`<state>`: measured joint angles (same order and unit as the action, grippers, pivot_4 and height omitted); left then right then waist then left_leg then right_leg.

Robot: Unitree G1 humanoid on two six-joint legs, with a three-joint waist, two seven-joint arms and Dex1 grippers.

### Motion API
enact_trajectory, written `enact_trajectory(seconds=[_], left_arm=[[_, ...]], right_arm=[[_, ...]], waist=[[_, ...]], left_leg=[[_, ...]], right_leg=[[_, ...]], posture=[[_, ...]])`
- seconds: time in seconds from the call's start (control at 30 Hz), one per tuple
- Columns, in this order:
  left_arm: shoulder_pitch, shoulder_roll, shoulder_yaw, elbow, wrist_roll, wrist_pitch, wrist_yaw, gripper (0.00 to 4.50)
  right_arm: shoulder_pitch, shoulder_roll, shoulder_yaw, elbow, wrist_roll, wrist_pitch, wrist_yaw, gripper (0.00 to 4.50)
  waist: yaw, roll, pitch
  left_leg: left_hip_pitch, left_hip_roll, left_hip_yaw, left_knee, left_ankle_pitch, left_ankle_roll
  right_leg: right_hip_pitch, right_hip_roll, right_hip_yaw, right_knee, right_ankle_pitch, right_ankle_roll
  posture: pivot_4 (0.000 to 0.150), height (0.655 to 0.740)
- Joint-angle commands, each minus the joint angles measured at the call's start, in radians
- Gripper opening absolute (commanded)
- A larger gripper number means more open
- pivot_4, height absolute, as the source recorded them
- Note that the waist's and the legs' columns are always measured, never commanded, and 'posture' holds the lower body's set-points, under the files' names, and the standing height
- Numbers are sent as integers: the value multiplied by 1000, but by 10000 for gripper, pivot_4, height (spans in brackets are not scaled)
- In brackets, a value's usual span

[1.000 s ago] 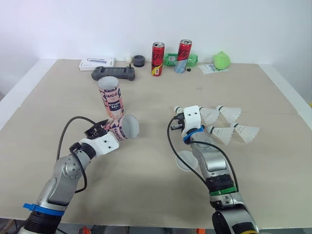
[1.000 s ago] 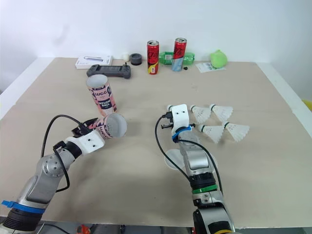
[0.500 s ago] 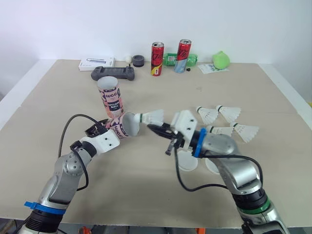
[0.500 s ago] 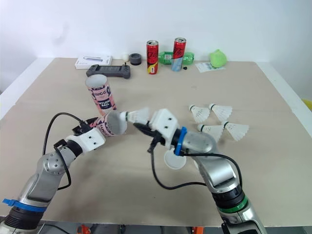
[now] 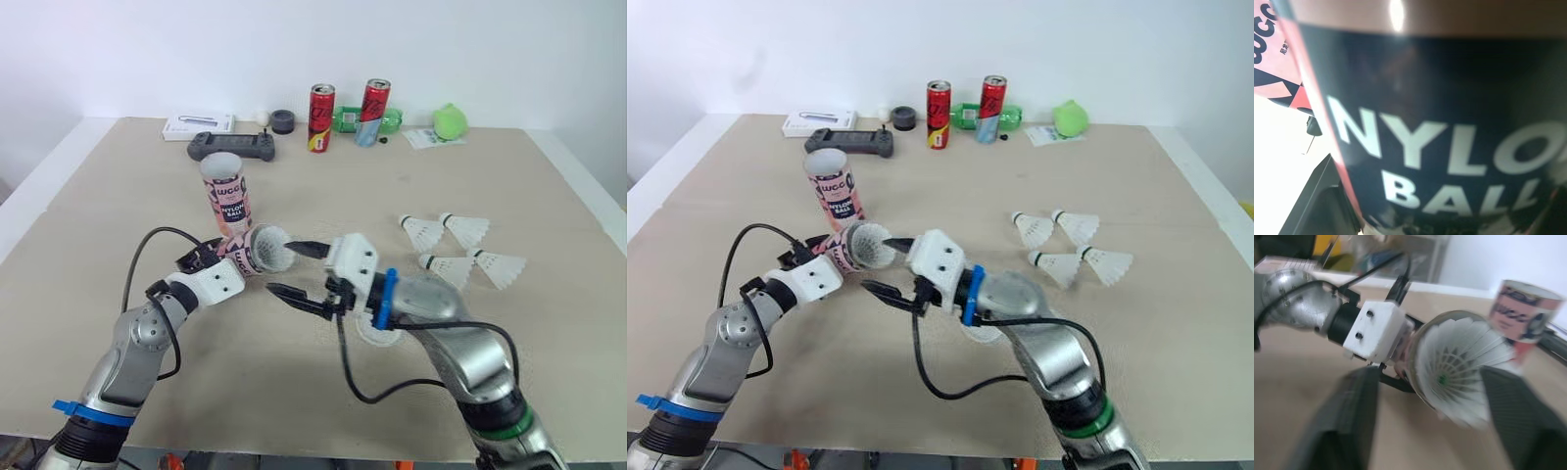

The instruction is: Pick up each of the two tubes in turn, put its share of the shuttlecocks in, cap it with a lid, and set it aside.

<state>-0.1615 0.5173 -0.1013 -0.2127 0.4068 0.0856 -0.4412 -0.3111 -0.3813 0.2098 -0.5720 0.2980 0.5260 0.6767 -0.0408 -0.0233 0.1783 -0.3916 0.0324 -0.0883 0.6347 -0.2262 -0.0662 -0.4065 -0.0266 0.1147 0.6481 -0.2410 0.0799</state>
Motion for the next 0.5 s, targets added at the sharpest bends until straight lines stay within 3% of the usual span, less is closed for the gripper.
enact_trajectory(seconds=[0.03,0.13,0.3,0.5], left_arm=[[1,-9,-27,9,-30,-20,-18,31849],[-4,-11,-29,16,-59,-30,-35,31849],[-34,-29,-45,31,-102,-55,-57,31849],[-72,-44,-68,64,-124,-78,-74,31849]], right_arm=[[111,-6,-140,-115,23,26,-99,44507],[303,-1,-303,-147,-49,-28,-216,44507],[481,44,-509,-214,-63,-59,-339,44507],[539,80,-601,-211,-62,8,-435,44507]], waist=[[-1,0,0],[8,0,0],[10,1,-1],[6,1,-1]], left_leg=[[0,-1,0,0,0,0],[0,-1,0,0,0,0],[1,-1,1,0,0,0],[2,0,2,0,1,0]], right_leg=[[0,0,0,0,0,0],[0,-1,-1,0,-1,1],[0,-1,0,0,-1,2],[0,-1,0,0,-2,0]], posture=[[1500,7400],[1500,7400],[1500,7400],[1500,7400]])
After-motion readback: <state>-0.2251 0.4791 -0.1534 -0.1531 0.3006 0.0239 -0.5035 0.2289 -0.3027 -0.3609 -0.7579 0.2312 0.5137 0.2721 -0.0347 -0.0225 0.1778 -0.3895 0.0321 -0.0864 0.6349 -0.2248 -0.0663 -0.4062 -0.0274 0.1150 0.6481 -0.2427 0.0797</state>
